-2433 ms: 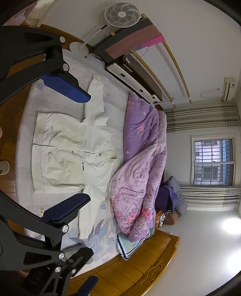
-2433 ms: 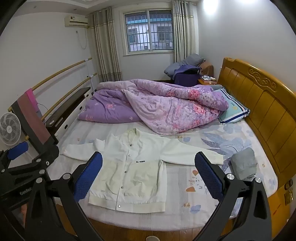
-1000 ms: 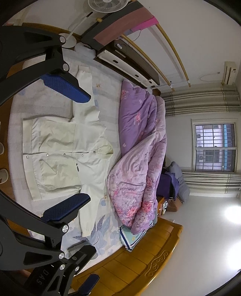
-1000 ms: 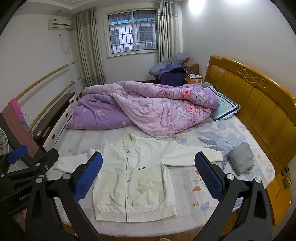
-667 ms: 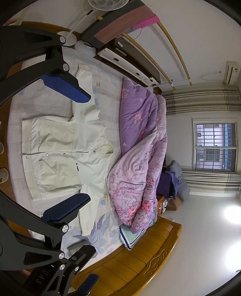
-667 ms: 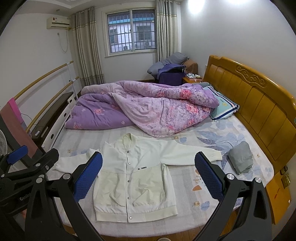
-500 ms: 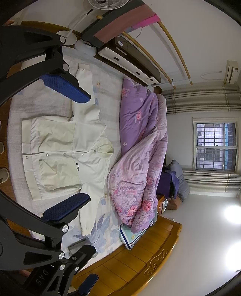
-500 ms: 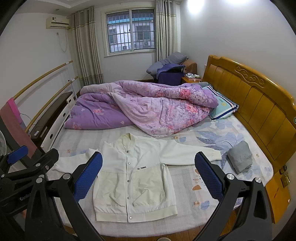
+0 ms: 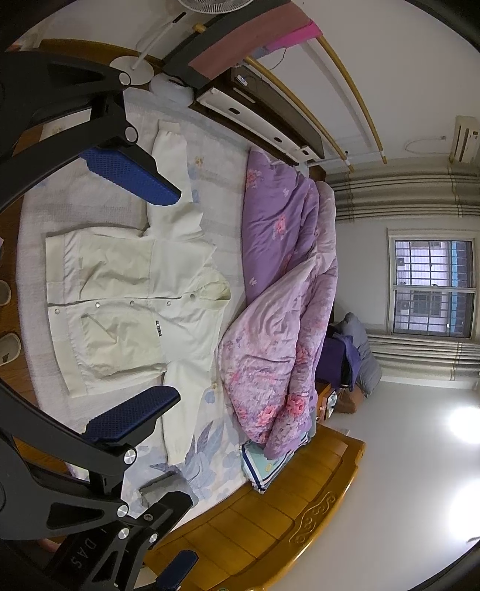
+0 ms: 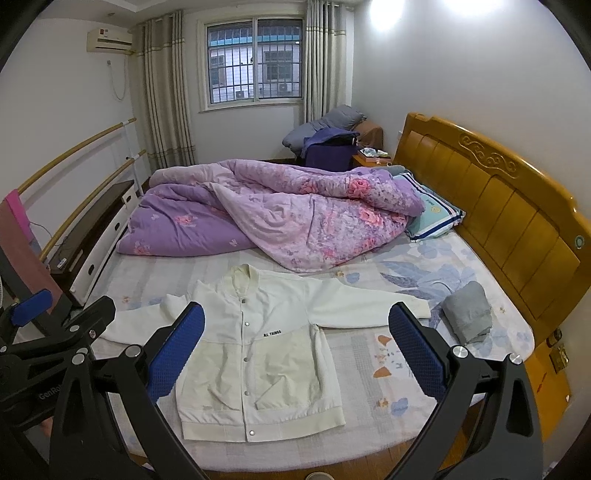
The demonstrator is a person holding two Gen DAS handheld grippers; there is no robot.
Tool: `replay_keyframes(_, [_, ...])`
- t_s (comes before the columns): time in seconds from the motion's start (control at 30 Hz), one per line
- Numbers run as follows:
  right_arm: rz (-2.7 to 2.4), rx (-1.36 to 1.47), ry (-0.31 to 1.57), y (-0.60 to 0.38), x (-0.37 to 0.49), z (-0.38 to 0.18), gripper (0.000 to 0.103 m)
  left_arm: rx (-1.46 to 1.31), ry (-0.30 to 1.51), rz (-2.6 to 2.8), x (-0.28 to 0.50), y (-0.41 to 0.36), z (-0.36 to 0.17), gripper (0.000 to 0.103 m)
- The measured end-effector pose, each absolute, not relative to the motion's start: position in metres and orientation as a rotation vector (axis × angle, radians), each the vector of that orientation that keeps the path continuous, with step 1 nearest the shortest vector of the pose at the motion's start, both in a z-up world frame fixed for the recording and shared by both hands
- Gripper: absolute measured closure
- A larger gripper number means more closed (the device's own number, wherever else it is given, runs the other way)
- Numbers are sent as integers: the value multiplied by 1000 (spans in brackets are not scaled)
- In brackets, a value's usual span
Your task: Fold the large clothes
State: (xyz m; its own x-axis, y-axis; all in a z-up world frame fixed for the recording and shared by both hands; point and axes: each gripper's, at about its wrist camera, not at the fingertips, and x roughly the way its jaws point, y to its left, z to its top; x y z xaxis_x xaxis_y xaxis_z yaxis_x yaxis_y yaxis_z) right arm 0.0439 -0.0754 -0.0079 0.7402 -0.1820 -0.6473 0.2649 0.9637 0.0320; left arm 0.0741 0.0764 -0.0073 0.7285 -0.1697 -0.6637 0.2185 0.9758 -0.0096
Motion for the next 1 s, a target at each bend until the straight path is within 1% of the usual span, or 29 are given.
replay_keyframes(0.2, [-268,122,706,-71,41,-7,7,73,732,-236,66,65,-8,5])
replay_keyframes(0.23, [-271,122,707,-71,40,-7,7,69,741,-245,74,84,-10,5])
replay_keyframes(0.57, [-305,117,713,-63,30,-7,7,64,760,-277,76,96,-12,5])
replay_keyframes(1.0, [-305,124,754,-72,42,-16,7,72,792,-283,82,89,-23,5])
